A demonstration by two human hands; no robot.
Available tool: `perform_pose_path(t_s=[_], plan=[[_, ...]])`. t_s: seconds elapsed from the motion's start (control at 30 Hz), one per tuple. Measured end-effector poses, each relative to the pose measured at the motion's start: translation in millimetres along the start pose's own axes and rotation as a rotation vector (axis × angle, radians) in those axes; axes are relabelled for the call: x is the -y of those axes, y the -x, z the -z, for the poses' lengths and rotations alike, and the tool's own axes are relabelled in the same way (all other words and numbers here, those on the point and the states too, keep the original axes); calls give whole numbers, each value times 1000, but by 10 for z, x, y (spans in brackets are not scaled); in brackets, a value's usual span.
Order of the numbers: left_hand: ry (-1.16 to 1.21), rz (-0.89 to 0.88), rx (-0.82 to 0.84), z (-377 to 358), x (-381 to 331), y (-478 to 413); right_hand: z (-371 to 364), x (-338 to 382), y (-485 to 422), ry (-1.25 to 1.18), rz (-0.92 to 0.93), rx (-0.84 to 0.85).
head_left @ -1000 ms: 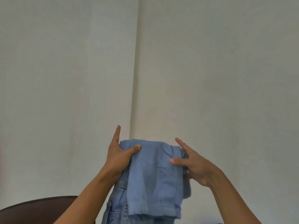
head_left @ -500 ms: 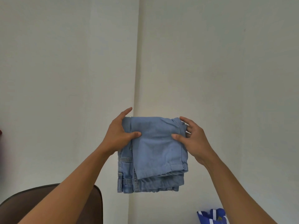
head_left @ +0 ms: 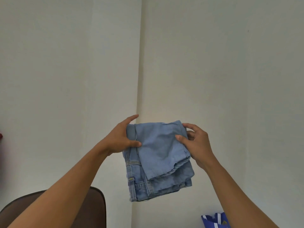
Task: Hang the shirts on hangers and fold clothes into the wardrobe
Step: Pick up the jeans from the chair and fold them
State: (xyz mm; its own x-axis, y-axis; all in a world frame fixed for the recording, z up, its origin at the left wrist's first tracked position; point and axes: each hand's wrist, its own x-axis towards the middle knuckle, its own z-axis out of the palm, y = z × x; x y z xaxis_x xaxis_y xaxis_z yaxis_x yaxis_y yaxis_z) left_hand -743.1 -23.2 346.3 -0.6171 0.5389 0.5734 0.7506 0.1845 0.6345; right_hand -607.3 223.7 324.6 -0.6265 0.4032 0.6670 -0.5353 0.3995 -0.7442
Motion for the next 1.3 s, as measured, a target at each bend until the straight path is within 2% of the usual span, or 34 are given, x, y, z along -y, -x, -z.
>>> perform_pose_path(t_s=[0.07, 0.17, 0.23, 0.27, 0.33, 0.4, 0.43, 0.53, 0.6, 0.73, 0.87, 0.93, 1.13, 1.17, 1.23, 1.3], plan=[[11, 5, -195, -77, 38, -2, 0, -18, 13, -32, -68, -8], [74, -26, -420, -202, 75, 0, 45, -36, 2, -83, -164, 158], [191, -39, -461, -237, 64, 23, 82, -26, 4, -84, -168, 250], [282, -34, -458, -228, 49, 41, 96, -24, 1, -70, -146, 241], [499, 0, -421, -186, -2, 67, 110, -12, -16, -59, -106, 147], [534, 20, -379, -157, -26, 66, 110, -4, -46, -48, -89, 64], [456, 20, -368, -154, -17, 51, 103, 4, -58, -21, -84, 44], [-11, 34, -381, -156, 36, -22, 89, 26, -77, 124, -89, 66], [-237, 85, -369, -179, 28, -44, 81, 3, -69, 187, -118, 99], [-477, 247, -238, -276, 23, -56, 22, -88, -18, 267, -155, 112], [-528, 327, -104, -358, 97, -57, -21, -129, -12, 283, -221, 130], [-342, 371, -90, -388, 109, -44, -32, -183, -2, 209, -277, 133], [551, 593, -19, -418, 124, -6, -34, -348, 108, 14, -264, 78], [703, 618, -88, -487, 140, -18, -44, -385, 146, -48, -263, 61], [944, 603, -355, -690, 187, -25, -96, -531, 259, -161, -254, 34], [925, 486, -633, -897, 249, 0, -174, -686, 400, -213, -214, 21]])
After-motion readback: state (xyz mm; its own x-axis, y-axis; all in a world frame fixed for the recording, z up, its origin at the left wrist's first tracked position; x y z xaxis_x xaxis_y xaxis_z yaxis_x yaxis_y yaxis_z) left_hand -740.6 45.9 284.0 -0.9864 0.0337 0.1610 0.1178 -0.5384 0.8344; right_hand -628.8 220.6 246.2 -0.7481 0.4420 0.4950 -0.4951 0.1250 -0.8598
